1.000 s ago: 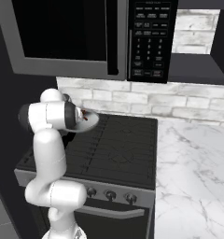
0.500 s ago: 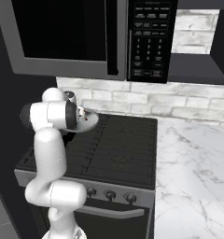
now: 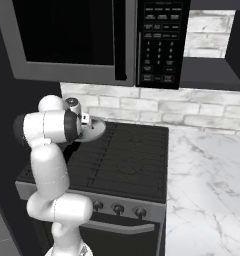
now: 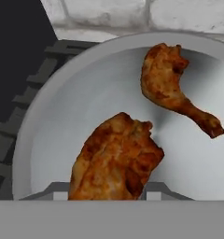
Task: Take the chicken drumsticks from the pan and place one on each plate on the dining counter.
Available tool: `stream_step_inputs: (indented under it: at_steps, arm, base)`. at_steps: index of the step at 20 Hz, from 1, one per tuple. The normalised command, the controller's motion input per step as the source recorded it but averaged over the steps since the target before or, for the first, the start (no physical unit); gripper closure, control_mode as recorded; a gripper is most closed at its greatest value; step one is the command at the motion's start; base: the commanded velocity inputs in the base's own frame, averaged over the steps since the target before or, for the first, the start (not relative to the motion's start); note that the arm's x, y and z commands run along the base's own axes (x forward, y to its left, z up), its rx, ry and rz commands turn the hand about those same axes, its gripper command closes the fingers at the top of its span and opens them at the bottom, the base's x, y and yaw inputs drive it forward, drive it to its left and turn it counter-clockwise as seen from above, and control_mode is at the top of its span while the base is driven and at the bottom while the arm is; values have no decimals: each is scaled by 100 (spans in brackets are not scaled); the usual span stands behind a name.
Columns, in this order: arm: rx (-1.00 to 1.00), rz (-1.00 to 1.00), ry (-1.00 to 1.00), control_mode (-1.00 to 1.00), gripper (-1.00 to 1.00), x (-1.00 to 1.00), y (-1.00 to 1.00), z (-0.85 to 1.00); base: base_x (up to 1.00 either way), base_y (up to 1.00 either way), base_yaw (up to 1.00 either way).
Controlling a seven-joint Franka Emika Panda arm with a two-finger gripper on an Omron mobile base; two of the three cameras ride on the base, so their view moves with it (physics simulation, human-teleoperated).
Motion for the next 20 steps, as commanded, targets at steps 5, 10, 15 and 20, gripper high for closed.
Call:
stream_step_inputs:
  at_steps: [5, 10, 15, 20]
  arm:
    - [0, 0, -12, -100, 100, -52, 0, 46]
    - [2, 0, -1, -100, 100, -44, -2, 56]
    - [4, 0, 0, -100, 100, -64, -3, 50]
    - [1, 0, 0, -100, 100, -84, -19, 47]
  base:
    - [0, 0, 0]
    - [0, 0, 0]
    - [0, 0, 0]
    - [0, 0, 0]
